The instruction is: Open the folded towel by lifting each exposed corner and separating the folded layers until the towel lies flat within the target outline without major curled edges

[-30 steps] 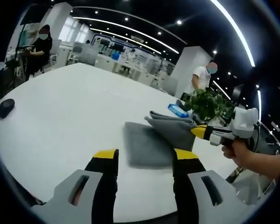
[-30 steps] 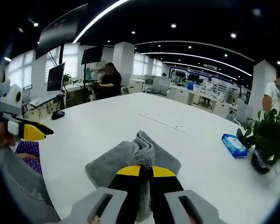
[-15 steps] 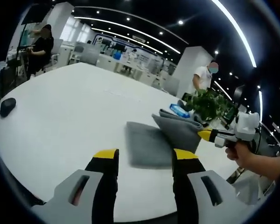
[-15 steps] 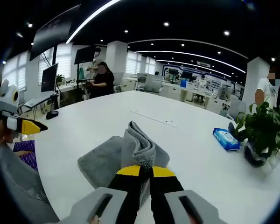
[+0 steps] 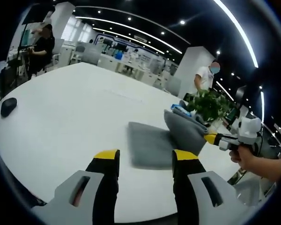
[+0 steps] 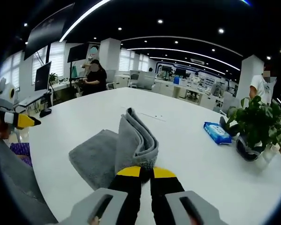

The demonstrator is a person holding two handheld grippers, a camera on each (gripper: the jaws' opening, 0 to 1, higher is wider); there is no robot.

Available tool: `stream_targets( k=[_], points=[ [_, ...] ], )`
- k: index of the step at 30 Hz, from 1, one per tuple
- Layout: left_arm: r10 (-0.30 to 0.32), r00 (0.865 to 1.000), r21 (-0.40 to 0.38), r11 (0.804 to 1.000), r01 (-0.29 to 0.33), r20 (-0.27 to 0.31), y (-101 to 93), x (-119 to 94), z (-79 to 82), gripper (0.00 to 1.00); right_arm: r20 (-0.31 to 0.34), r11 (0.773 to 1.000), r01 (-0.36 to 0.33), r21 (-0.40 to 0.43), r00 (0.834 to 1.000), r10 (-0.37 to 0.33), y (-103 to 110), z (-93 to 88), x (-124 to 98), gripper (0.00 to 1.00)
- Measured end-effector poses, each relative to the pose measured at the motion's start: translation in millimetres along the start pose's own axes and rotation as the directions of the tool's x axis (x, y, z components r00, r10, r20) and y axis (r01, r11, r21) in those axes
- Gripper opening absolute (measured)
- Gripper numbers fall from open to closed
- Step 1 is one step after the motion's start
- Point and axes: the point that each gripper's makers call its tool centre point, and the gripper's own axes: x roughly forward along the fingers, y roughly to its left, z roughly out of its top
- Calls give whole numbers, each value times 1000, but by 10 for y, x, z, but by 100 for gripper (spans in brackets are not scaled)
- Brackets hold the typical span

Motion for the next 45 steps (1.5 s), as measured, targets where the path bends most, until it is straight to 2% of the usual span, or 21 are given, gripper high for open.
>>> stream_targets(
  k=[19, 27, 45],
  points=[
    [4, 1000, 6, 1000, -4, -14, 1, 3, -26, 43, -29, 999, 39, 15, 999, -39, -160, -142, -90, 3],
    [8, 1000, 10, 1000, -8, -19, 6, 4, -34, 43, -48, 996, 63, 59, 997, -60, -264, -235, -131, 3],
    [21, 1000, 1, 1000, -21, -22, 25, 2, -43, 43, -133, 985, 117, 125, 986, -100, -445, -591, -162, 3]
  ],
)
